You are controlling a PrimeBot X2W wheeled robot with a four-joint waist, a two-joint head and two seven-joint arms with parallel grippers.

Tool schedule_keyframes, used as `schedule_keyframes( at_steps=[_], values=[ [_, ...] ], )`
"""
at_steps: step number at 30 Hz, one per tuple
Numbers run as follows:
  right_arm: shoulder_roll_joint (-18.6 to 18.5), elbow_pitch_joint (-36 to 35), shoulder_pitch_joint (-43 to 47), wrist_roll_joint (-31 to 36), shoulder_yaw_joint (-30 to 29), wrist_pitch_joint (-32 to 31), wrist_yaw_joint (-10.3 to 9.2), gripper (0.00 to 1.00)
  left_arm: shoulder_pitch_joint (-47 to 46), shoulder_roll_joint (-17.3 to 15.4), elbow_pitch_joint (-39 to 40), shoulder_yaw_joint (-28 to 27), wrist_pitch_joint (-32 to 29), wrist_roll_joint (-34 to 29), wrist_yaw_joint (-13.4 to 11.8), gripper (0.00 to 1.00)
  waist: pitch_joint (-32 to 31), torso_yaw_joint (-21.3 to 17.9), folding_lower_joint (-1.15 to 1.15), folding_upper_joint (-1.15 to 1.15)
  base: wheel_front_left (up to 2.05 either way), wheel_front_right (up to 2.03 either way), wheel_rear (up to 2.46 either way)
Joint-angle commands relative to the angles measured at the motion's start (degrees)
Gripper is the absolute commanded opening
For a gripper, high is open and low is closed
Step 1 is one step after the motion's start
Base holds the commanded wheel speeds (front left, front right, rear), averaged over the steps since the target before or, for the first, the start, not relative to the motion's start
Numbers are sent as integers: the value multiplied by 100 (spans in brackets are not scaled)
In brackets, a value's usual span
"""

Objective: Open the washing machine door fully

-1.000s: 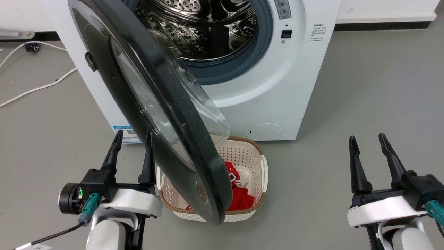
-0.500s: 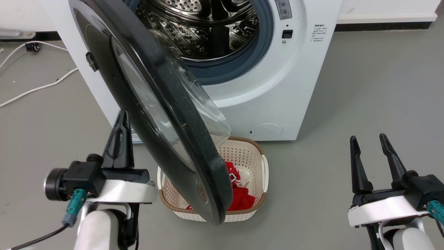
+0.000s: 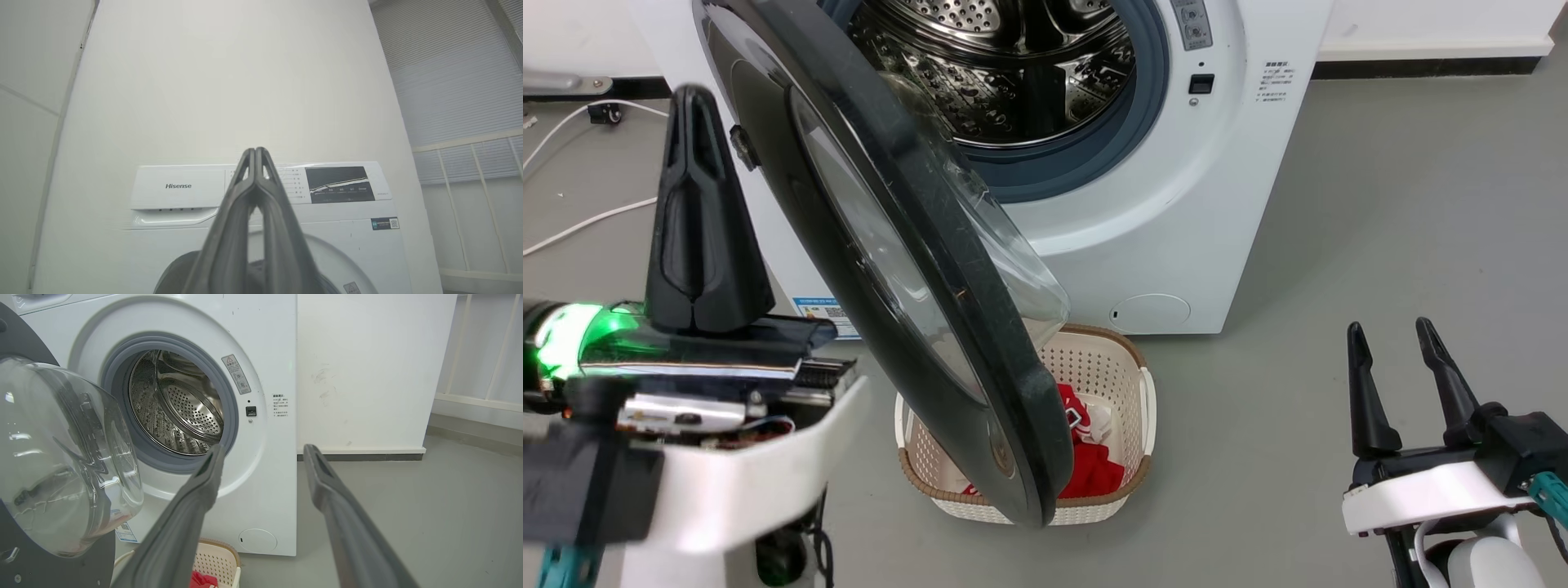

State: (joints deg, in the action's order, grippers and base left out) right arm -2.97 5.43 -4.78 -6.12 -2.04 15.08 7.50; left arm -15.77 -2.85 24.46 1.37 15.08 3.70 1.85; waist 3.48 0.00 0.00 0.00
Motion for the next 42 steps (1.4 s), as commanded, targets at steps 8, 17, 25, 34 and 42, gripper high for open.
schedule_keyframes(
  at_steps=[8, 17, 25, 34, 42],
  values=[
    [15, 40, 31, -45, -19, 11, -2, 100, 66, -6, 1073, 1290, 9, 177, 209, 0, -19, -30, 0, 0, 0, 0, 0],
    [14, 78, 76, 13, 21, 11, -2, 100, 887, -82, 400, 2536, -918, 584, 409, 0, -21, 38, 0, 0, 0, 0, 0],
    [14, 95, 93, 28, 79, 11, -2, 100, 1693, -333, -372, 2872, -2139, 886, 284, 0, -3, 37, 0, 0, 0, 0, 0],
    [14, 142, 7, -69, 167, 11, -2, 100, 1503, -328, -1068, 2744, -1823, 625, 58, 0, 77, -29, 0, 0, 0, 0, 0],
    [14, 205, -47, -152, 239, 11, -2, 100, 1121, -160, -1666, 2587, -1129, 534, -303, 0, 147, -167, 0, 0, 0, 0, 0]
  ],
)
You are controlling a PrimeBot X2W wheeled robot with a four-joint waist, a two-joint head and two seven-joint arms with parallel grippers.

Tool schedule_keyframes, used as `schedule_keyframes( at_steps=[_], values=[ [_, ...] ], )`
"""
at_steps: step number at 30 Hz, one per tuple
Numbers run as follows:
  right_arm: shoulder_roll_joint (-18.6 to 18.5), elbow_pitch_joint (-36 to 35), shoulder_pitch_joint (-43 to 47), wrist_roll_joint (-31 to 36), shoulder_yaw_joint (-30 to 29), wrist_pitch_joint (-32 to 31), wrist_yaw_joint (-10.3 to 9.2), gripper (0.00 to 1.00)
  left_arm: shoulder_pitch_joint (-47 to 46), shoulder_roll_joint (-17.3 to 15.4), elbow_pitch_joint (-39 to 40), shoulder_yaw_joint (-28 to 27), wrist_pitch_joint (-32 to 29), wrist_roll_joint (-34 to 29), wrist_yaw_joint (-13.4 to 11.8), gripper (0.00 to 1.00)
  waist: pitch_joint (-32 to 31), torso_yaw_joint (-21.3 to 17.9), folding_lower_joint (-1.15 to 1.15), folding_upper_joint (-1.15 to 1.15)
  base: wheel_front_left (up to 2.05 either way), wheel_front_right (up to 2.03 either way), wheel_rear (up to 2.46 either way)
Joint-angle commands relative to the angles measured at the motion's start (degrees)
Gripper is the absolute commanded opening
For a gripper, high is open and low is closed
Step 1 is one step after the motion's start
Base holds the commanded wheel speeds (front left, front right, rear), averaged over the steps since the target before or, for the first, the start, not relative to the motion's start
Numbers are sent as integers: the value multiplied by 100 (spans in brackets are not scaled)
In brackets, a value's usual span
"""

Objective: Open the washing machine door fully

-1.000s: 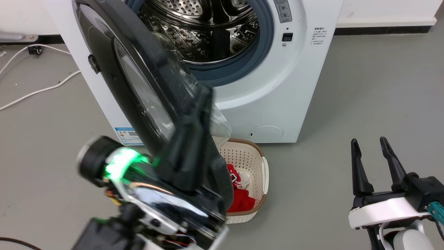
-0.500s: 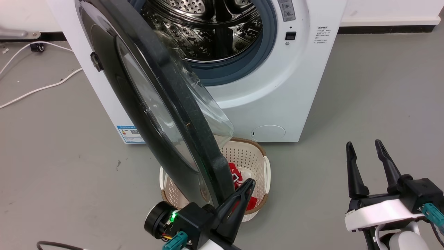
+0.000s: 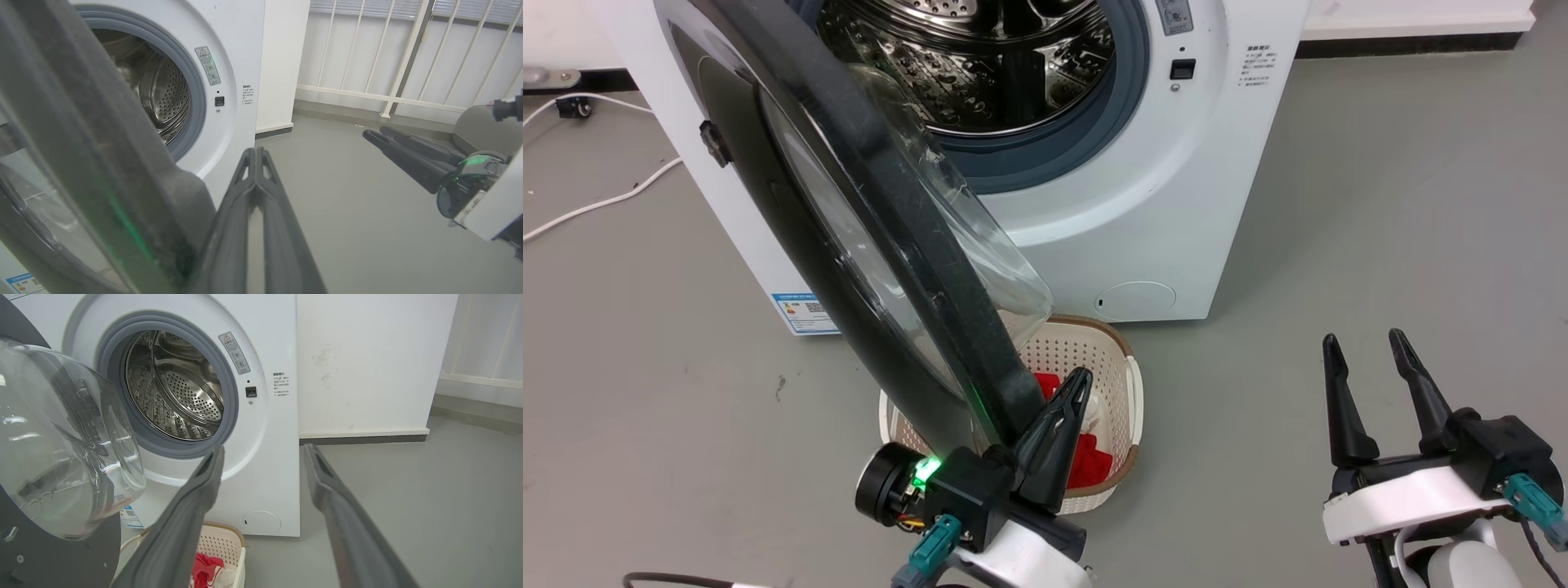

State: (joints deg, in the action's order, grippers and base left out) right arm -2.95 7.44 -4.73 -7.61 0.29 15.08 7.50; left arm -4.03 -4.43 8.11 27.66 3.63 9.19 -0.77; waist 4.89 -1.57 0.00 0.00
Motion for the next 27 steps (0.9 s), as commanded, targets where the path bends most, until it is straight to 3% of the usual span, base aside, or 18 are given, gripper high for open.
schedule_keyframes(
  at_steps=[1, 15, 27],
  values=[
    [11, 8, -56, -28, 13, 11, -2, 100, -73, 3, -104, -67, 56, -9, -96, 0, 15, -22, 0, 0, 0, 0, 0],
    [12, 72, -11, -154, 31, 11, -2, 100, 383, -107, -135, -238, 129, 11, -555, 0, 3, 145, 0, 0, 0, 0, 0],
    [11, 3, 168, 7, -85, 10, -2, 100, 1138, -252, 745, -336, 67, -95, -1009, 0, -58, 902, 0, 0, 0, 0, 0]
  ],
)
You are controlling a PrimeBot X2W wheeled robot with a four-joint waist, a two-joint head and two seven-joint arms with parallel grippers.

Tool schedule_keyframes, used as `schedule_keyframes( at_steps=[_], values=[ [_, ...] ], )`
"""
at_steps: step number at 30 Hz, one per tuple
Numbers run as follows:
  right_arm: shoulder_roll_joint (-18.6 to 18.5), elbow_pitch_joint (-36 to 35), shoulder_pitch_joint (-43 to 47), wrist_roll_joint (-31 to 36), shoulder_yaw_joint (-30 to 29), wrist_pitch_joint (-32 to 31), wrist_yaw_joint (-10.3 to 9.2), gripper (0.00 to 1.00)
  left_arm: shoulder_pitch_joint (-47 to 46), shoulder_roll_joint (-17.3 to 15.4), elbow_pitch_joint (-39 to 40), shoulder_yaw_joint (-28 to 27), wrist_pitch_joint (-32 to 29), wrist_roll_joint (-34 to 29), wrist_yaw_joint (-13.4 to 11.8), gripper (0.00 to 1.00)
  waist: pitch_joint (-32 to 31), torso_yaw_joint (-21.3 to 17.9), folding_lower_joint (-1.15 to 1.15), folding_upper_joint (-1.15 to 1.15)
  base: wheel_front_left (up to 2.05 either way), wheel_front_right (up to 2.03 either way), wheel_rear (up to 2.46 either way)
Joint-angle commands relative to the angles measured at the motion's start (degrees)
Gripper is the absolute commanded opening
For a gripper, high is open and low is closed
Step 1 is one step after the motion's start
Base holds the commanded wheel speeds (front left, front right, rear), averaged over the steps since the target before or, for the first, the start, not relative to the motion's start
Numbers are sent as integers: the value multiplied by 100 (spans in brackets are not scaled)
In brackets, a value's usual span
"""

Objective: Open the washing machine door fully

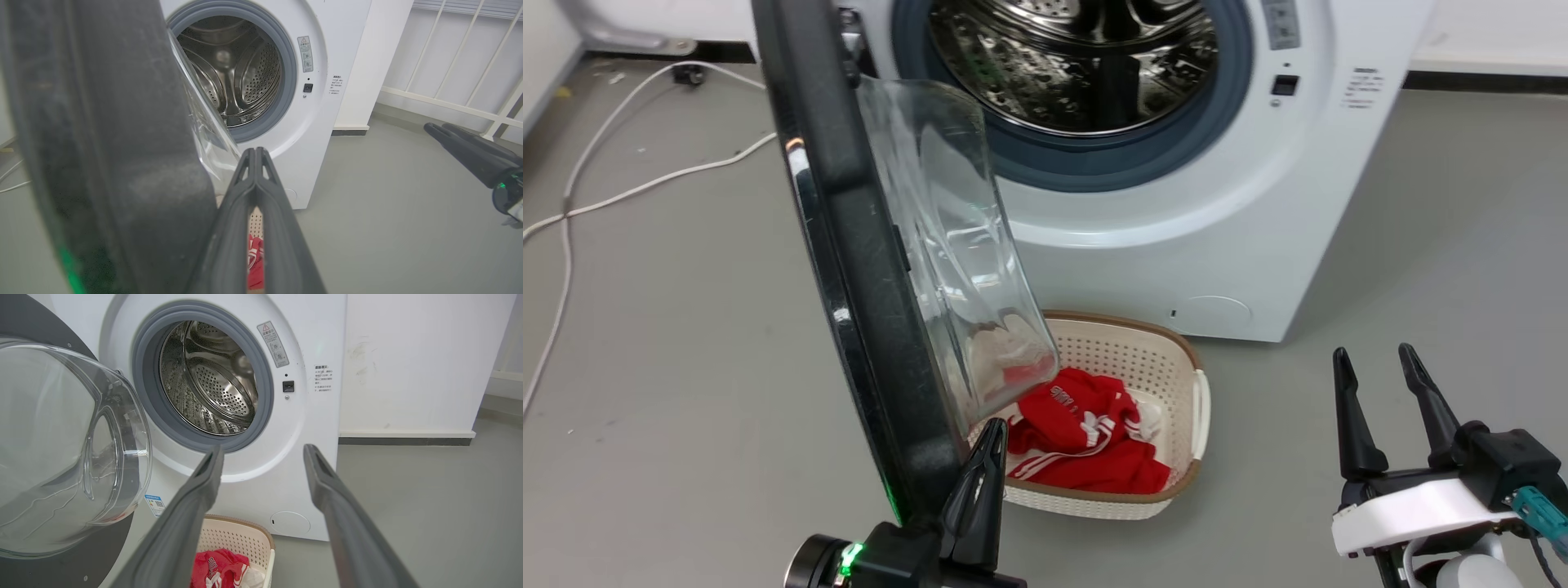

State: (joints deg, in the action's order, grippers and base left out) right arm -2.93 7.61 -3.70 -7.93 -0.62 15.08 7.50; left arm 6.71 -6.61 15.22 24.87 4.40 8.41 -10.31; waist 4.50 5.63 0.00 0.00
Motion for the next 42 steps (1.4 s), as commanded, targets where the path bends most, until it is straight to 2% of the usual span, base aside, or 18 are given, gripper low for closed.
schedule_keyframes(
  at_steps=[1, 5, 9, 16, 20, 30, 35, 42],
  values=[
    [7, -26, 78, 50, -38, 11, -2, 100, 117, -46, 85, -56, -16, -24, -78, 0, -25, 288, 0, 0, 0, 0, 0],
    [9, -22, 112, 44, -20, 11, -2, 100, 297, -137, 220, -194, -70, -38, -233, 0, -36, 620, 0, 0, 0, 0, 0],
    [7, -64, 129, 18, 1, 11, -2, 100, 378, -251, 234, -330, -40, -31, -286, 0, -53, 914, 0, 0, 0, 0, 0],
    [7, -197, 56, 2, 47, -27, -2, 100, 371, -470, -19, -893, 157, 145, -436, 0, -11, 1136, 0, 0, 0, 0, 0],
    [8, -235, 0, 1, 105, -67, -2, 100, 181, -580, -312, -1293, 360, 362, -463, 0, 41, 1117, 0, 0, 0, 0, 0],
    [6, -230, -142, -72, 168, -92, -2, 100, -249, -953, -1226, -2708, 879, 1068, -606, 0, 347, 710, 0, 0, 0, 0, 0],
    [7, -180, -139, -118, 77, -62, -2, 100, -555, -1226, -1671, -3383, 1025, 1384, -480, 0, 424, 660, 0, 0, 0, 0, 0],
    [6, -187, -238, -90, -8, -51, -2, 100, -1227, -1641, -2477, -3938, 1087, 1531, -63, 0, 506, 691, 0, 0, 0, 0, 0]
  ],
)
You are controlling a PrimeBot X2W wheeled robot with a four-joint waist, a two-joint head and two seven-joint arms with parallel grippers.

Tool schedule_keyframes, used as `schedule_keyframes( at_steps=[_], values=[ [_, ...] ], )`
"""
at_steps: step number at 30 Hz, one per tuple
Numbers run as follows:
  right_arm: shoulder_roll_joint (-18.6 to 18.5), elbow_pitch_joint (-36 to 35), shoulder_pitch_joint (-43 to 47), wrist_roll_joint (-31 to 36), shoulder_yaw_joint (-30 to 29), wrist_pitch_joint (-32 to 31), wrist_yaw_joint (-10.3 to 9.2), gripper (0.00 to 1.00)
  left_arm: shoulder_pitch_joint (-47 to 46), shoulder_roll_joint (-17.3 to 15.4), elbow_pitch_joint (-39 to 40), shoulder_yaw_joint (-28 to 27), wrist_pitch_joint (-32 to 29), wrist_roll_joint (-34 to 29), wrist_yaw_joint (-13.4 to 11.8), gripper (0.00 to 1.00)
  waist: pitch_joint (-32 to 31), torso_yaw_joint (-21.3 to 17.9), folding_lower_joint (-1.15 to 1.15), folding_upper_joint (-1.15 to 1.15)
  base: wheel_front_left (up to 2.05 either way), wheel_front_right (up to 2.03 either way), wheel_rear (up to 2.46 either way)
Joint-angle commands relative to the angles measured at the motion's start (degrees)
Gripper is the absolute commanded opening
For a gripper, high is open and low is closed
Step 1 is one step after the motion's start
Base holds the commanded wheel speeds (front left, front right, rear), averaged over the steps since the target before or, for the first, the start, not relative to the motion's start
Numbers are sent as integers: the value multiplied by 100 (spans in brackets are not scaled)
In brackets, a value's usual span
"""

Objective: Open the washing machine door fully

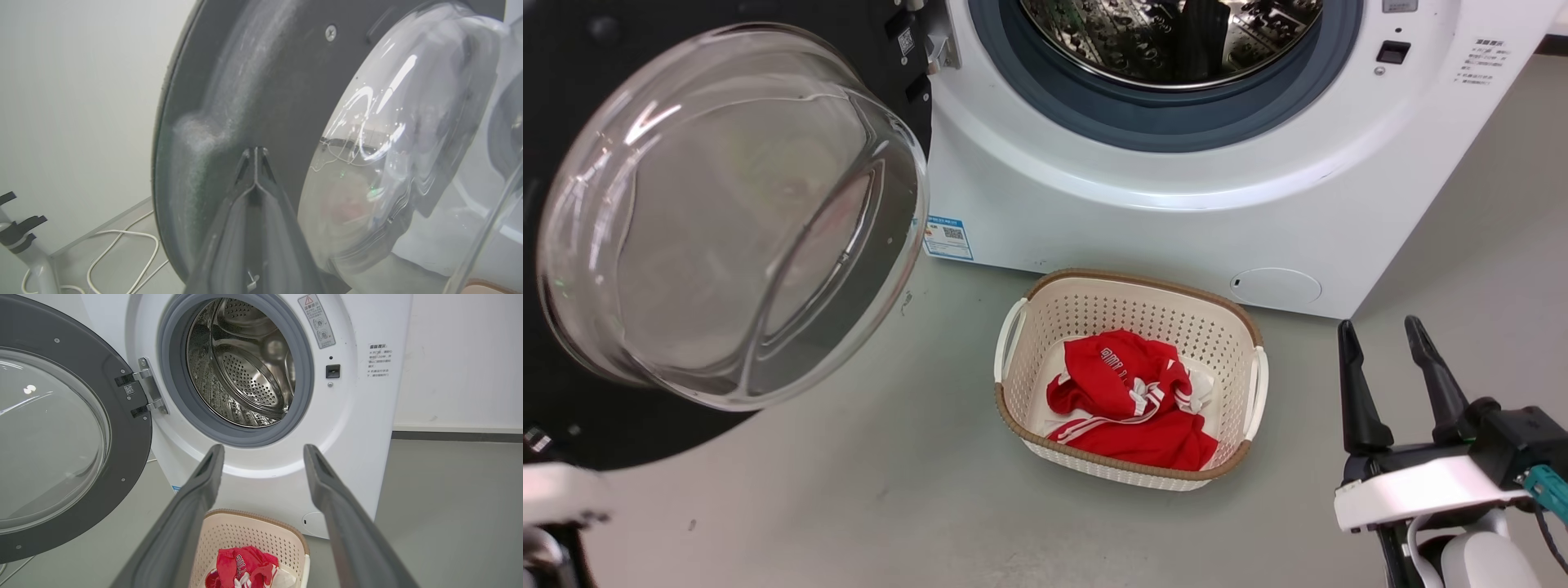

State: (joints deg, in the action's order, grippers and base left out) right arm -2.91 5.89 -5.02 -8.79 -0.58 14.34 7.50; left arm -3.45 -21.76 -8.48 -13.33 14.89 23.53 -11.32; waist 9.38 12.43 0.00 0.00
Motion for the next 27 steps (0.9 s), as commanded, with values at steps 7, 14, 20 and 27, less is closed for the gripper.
schedule_keyframes(
  at_steps=[7, 14, 20, 27],
  values=[
    [4, -26, -220, 67, 15, 28, -2, 100, -992, -403, -955, -482, 29, -141, 457, 0, 94, -22, 0, 0, 0, 0, 0],
    [4, 39, -210, 24, 27, 39, -2, 100, -1088, -336, -1144, -778, 30, -379, 628, 0, 70, -115, 0, 0, 0, 0, 0],
    [4, 137, -87, -57, 10, 67, -2, 100, -546, 150, -480, -1109, 31, -698, 637, 0, -114, -170, 0, 0, 0, 0, 0],
    [4, 200, 69, -22, -61, 73, -2, 100, 331, 1196, 613, -1127, 32, -1099, 736, 7, -382, -196, 0, 0, 0, 0, 0]
  ],
)
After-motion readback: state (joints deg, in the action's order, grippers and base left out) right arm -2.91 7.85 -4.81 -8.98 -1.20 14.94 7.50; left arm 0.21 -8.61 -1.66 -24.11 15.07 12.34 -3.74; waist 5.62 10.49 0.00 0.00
